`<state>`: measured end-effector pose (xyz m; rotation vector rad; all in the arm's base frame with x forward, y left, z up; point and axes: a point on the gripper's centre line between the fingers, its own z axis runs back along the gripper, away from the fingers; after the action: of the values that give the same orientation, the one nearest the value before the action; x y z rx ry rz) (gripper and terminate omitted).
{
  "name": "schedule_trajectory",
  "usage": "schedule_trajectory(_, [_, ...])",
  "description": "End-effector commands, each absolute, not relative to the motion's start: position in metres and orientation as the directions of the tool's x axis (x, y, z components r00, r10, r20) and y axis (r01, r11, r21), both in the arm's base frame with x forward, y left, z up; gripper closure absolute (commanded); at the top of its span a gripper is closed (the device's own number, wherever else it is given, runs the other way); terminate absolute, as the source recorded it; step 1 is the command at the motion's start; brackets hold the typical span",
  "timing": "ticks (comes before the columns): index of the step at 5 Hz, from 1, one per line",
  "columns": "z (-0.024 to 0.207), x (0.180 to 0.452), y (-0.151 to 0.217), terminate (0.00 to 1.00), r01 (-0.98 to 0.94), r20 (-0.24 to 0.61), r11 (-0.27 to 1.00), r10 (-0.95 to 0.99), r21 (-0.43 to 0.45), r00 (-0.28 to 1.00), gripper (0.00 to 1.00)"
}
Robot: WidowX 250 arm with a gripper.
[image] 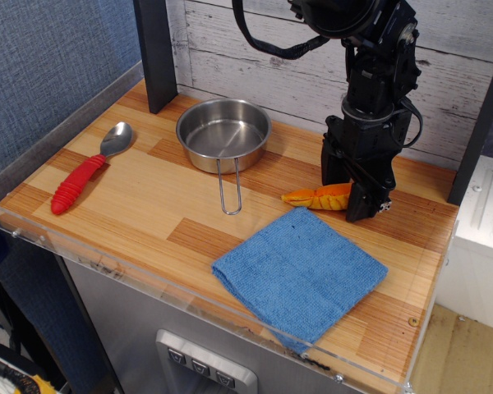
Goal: Place the orange object into the silver pot.
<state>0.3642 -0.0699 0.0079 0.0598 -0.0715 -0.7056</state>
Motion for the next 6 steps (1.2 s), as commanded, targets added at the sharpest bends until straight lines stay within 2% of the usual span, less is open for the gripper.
schedule_trajectory(1, [0.014, 0.357, -0.07, 0.0, 0.656, 0.052, 0.749, -0.661, 0.091, 0.748, 1.0])
schedule_trajectory(2, [0.023, 0.355, -0.069, 0.0, 0.652, 0.061, 0.752, -0.658, 0.09, 0.75, 1.0])
schedule_trajectory(4, [0.071, 0.354, -0.062, 0.0, 0.597, 0.122, 0.8, -0.599, 0.054, 0.792, 1.0])
schedule_trajectory(6, [0.098, 0.353, -0.041, 0.0, 0.549, 0.162, 0.832, -0.554, 0.08, 0.817, 1.0])
